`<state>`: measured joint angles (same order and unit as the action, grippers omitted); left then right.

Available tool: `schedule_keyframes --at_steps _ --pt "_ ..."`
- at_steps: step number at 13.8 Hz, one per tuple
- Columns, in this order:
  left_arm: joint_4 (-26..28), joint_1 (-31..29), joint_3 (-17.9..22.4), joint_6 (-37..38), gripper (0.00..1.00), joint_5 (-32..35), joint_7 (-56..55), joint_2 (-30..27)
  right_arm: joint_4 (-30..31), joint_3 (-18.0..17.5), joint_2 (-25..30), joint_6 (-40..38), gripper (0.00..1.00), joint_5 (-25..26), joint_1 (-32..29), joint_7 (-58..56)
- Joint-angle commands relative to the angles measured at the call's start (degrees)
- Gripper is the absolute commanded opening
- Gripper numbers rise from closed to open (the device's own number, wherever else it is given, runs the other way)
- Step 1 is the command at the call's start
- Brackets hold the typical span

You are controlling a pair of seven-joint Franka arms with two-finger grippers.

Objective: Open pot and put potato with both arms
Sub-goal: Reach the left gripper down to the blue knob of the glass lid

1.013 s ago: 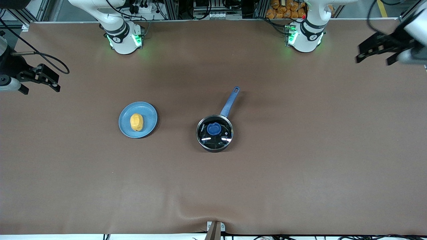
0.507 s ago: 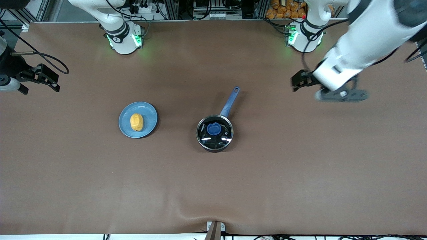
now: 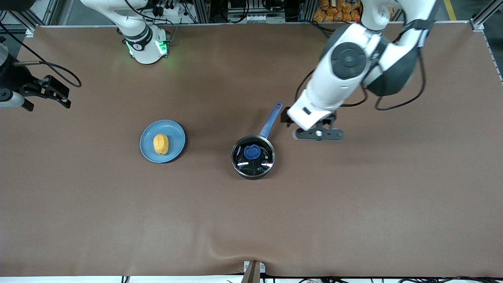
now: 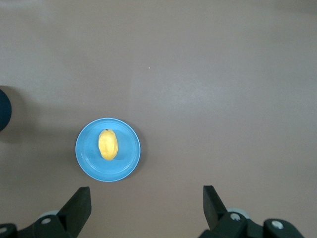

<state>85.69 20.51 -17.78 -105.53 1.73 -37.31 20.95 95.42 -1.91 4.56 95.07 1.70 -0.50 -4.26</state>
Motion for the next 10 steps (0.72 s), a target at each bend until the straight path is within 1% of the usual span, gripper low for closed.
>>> schedule_keyframes --at_steps 1,3,5,8,10 --pt "-5.4 3.9 0.6 -0.6 1.00 3.3 -5.5 5.1 -0.6 -0.4 -0.3 -0.6 1.00 -0.5 -0.6 0.5" --pt "-7.4 4.6 0.6 -2.7 1.00 3.3 -5.9 8.1 -0.5 -0.4 -0.4 -0.6 1.00 -0.6 -0.6 0.5" --pt "-7.5 5.5 0.8 -5.9 1.00 3.5 -6.7 9.8 -0.5 -0.3 -0.4 -0.5 1.00 -0.6 -0.6 0.5" --pt "-7.5 7.4 0.9 -11.8 1.00 3.6 -11.1 13.0 -0.5 -0.3 -0.4 -0.5 1.00 -0.6 -0.6 0.5" --pt "-7.6 8.0 0.9 -14.2 1.00 3.6 -12.3 14.7 -0.5 -0.3 -0.5 -0.5 1.00 -0.6 -0.6 0.5"
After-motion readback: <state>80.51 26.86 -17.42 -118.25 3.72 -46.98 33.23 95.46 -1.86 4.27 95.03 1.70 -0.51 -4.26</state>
